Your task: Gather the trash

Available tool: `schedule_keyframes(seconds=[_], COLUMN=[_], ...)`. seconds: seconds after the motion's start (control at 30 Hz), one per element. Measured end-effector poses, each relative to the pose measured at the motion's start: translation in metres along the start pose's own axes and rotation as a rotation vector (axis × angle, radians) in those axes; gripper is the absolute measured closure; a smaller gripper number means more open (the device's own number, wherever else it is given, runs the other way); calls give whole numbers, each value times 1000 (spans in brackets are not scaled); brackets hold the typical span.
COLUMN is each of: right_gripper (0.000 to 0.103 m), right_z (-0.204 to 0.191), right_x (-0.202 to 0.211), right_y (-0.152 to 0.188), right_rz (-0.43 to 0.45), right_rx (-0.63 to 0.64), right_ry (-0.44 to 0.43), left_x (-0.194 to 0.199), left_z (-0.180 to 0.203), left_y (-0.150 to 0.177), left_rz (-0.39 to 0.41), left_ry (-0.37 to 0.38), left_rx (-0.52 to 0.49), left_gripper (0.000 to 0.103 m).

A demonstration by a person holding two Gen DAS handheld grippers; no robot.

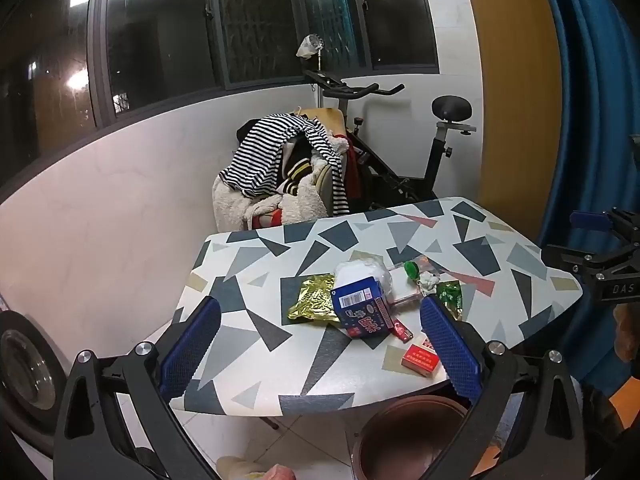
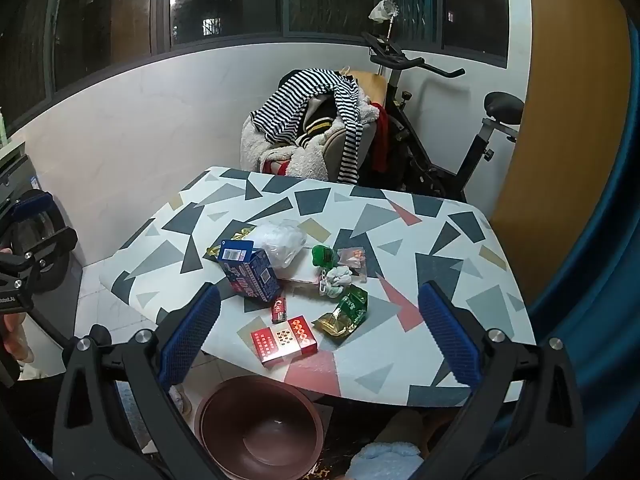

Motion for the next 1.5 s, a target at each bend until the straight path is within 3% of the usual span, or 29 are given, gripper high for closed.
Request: schedule_keyframes(seconds=[1.5], right_gripper=[6], right_z=[6], right_x=[-3], right_y=[4], right_rz=[-3], right_rx=[17], right_ry=[13], left_x=[0], left_z=[4], left_y=[7], left_rz=[-5], left_ry=[9], left_rx=[16], left_gripper=[5])
Point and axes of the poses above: each gripper's, at about its wrist camera, not at the fingertips, and x roughly against the way its jaws point, z to its right, y to its underside, the point moved 10 cm from there along -x, roughly the way its jaws point, and after that the axes turned 12 degrees about y, right-handed, at the moved point
